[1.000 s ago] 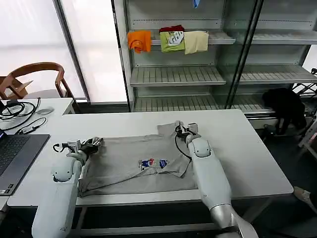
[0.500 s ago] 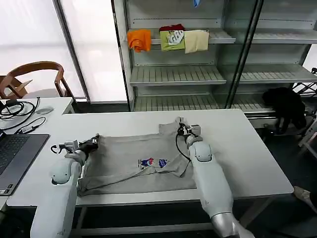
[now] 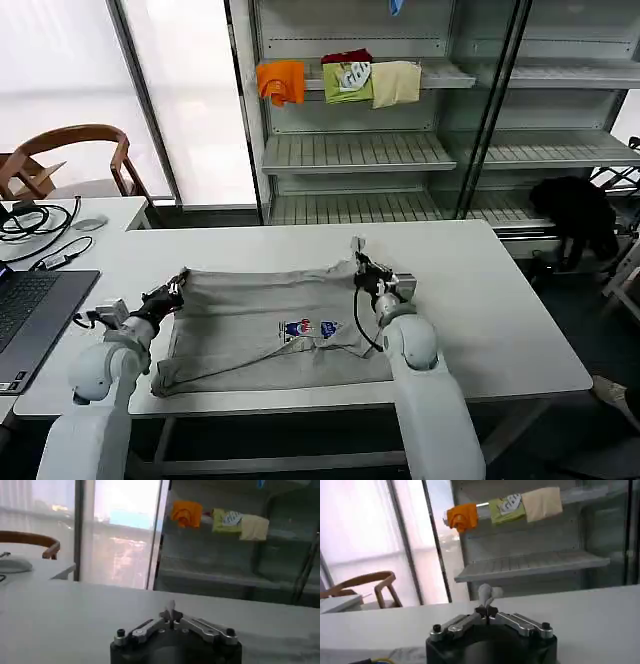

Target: Fold and organize the clothes.

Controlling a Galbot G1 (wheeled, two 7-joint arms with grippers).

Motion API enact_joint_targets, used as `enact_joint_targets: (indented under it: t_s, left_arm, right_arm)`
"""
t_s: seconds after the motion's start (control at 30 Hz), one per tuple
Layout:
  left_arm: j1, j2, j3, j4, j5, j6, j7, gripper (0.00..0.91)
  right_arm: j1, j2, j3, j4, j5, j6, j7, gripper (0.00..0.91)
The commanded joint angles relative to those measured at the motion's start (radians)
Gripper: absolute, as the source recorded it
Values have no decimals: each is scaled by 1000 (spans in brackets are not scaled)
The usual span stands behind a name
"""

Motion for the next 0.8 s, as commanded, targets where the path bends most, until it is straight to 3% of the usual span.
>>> enact_joint_targets:
  t_s: [0.03,0.23,0.8]
  left_arm:
    - [205,18,-96,-163,-178,4,49,0]
    - [291,30,-119,-210,-170,2,85,0]
    - [392,17,-132,-260,-85,6,122,20]
  right_arm:
    - [-272,-120,15,330,69,-69,3,0]
    - [-326,-131,28,399,69,-92,6,0]
    - [-405,-151,50,407,16,-108,21,0]
